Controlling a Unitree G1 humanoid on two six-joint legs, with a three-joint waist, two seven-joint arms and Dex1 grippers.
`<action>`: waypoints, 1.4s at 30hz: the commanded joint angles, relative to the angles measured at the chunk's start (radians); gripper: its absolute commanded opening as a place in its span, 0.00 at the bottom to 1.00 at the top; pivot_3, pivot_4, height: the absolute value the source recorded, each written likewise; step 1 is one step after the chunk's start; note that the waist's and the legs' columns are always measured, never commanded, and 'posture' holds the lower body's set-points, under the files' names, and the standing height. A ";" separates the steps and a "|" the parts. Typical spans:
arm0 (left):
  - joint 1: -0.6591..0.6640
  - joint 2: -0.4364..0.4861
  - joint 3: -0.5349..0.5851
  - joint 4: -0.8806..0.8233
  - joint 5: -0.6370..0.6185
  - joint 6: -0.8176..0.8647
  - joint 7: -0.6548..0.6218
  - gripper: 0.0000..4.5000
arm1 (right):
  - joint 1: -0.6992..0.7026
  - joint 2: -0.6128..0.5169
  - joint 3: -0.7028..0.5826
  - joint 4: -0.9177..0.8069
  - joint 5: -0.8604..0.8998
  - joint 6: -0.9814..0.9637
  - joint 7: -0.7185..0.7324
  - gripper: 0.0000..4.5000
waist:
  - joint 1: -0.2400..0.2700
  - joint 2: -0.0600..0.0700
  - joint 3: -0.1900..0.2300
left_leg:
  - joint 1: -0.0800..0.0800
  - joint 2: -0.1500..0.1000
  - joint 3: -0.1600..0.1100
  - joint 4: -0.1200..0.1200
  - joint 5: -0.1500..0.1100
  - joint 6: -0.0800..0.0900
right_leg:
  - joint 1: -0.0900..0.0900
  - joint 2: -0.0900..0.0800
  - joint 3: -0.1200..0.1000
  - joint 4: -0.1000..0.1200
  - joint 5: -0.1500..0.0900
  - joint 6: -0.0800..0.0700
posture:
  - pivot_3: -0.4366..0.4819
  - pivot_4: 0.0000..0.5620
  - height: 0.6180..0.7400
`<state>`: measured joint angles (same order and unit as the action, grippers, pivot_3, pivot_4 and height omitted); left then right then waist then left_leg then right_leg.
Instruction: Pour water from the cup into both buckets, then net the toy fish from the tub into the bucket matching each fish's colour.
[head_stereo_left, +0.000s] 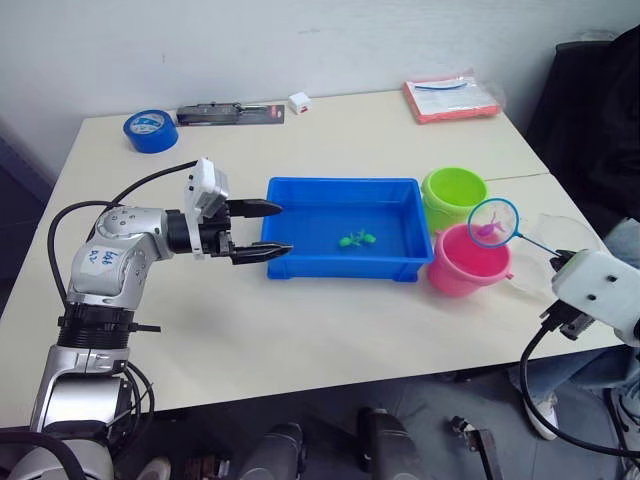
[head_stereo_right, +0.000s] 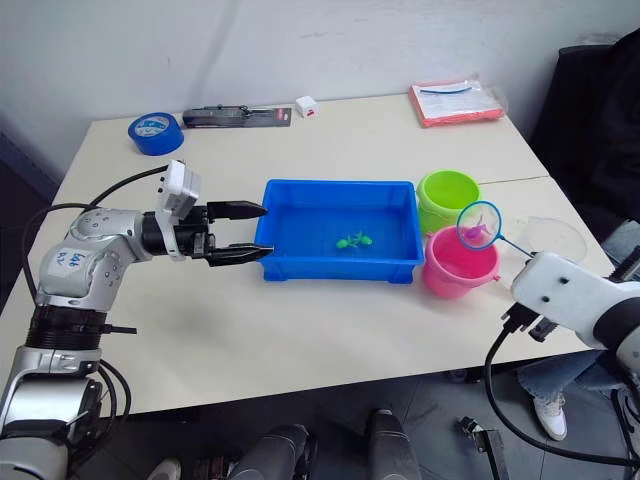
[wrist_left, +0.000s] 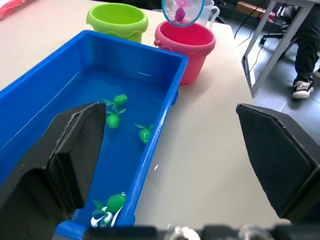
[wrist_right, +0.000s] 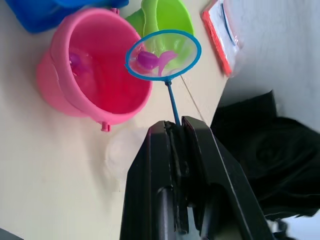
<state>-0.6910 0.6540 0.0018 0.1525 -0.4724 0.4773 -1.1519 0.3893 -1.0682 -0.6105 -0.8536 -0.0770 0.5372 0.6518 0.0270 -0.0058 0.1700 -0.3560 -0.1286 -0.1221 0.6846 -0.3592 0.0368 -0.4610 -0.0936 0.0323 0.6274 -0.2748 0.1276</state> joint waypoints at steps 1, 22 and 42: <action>-0.018 -0.002 0.011 -0.001 0.000 -0.014 -0.010 1.00 | 0.009 -0.036 -0.011 0.027 -0.121 -0.121 0.028 0.18 | 0.000 0.000 0.000 | 0.000 0.000 0.000 0.000 0.000 0.000 | 0.000 0.000 0.000 0.000 0.000 0.000 | 0.48 0.27 1.00; 0.024 0.007 0.028 -0.055 -0.010 0.030 0.015 1.00 | -0.380 0.027 0.072 0.042 -0.025 -0.020 0.178 0.18 | -0.006 -0.001 0.000 | 0.000 0.001 0.000 0.000 0.000 0.000 | 0.000 0.001 0.000 0.000 0.000 0.000 | 0.48 0.27 1.00; 0.236 0.097 0.162 -0.278 -0.084 0.150 0.100 1.00 | -1.194 0.007 0.924 0.438 0.144 0.478 0.200 0.18 | -0.005 -0.001 0.000 | -0.001 0.001 0.000 -0.001 0.000 0.000 | -0.001 0.000 -0.001 -0.001 0.000 0.000 | 0.48 0.27 1.00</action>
<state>-0.4627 0.7461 0.1311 -0.0811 -0.5303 0.6227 -1.0664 -0.7644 -1.0787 0.2772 -0.4478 0.1170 1.0554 0.8629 0.0220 -0.0063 0.1705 -0.3568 -0.1277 -0.1225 0.6838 -0.3595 0.0366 -0.4626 -0.0940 0.0317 0.6263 -0.2748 0.1273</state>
